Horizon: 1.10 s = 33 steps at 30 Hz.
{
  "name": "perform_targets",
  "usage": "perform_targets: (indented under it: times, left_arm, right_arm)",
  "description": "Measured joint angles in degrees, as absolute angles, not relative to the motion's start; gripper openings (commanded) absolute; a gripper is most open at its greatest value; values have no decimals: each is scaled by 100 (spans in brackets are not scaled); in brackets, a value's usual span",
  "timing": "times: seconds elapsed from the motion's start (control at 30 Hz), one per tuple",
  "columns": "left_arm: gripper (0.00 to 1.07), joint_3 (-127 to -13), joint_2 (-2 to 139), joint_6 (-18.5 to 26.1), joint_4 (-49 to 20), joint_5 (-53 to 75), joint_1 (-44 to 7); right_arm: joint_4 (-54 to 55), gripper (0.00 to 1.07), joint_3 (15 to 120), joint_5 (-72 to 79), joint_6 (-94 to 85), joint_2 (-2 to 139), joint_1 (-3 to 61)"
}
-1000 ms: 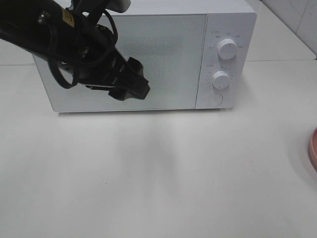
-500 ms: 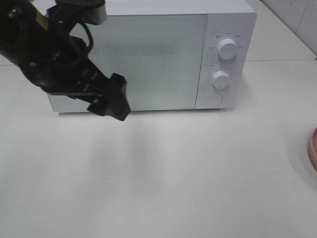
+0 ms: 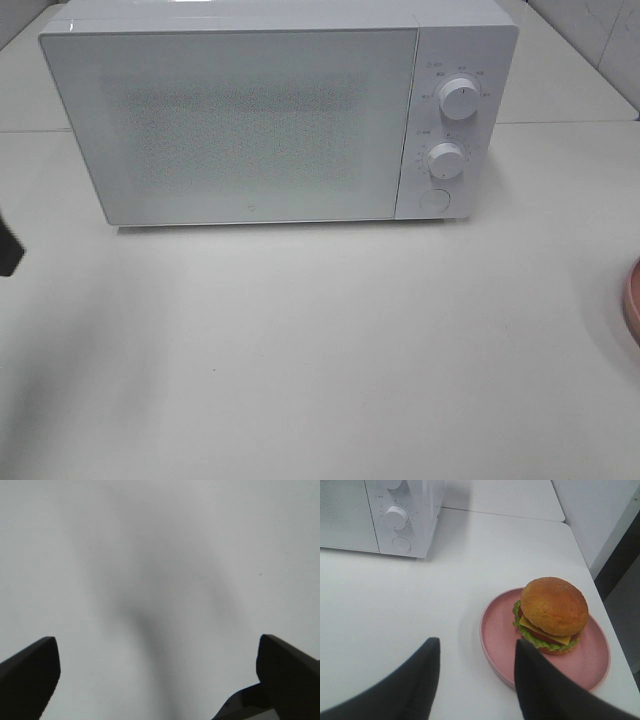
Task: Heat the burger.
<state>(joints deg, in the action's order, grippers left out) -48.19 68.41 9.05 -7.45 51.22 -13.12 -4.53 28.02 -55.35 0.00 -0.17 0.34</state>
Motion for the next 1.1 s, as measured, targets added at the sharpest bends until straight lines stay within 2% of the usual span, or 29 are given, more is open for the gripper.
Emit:
perform_targets:
  times: [0.07,0.1,0.13,0.17,0.2,0.23,0.27,0.33,0.77,1.1]
  left_arm:
    - [100,-4463,6325,1112,-688,5294,-739]
    - [100,-4463,6325,1112,-688,5294,-739]
    - [100,-4240,6005,1232,-642,5340,-338]
    - [100,-4240,6005,1232,-642,5340,-338]
    - [100,-4102,5833,1272,-625,5346,-115]
    - [100,-3925,5489,1301,-619,5351,292]
    - [100,-3925,5489,1301,-619,5351,292]
    - [100,-3673,5008,1301,-647,5369,619]
    - [100,-3042,2807,1318,-980,5340,722]
    - [100,-3025,2275,1318,-888,5340,533]
  right_arm:
    - [-453,49,2802,-5535,0,-17,34]
    - [-453,49,2802,-5535,0,-17,34]
    - [-453,49,2802,-5535,0,-17,34]
    - [-453,49,2802,-5535,0,-17,34]
    - [-453,49,2802,-5535,0,-17,34]
    - [-453,49,2802,-5535,0,-17,34]
    - [-453,49,2802,-5535,0,-17,34]
    - [-453,49,2802,-5535,0,-17,34]
    - [-453,49,2802,-5535,0,-17,34]
    - [-453,49,2802,-5535,0,-17,34]
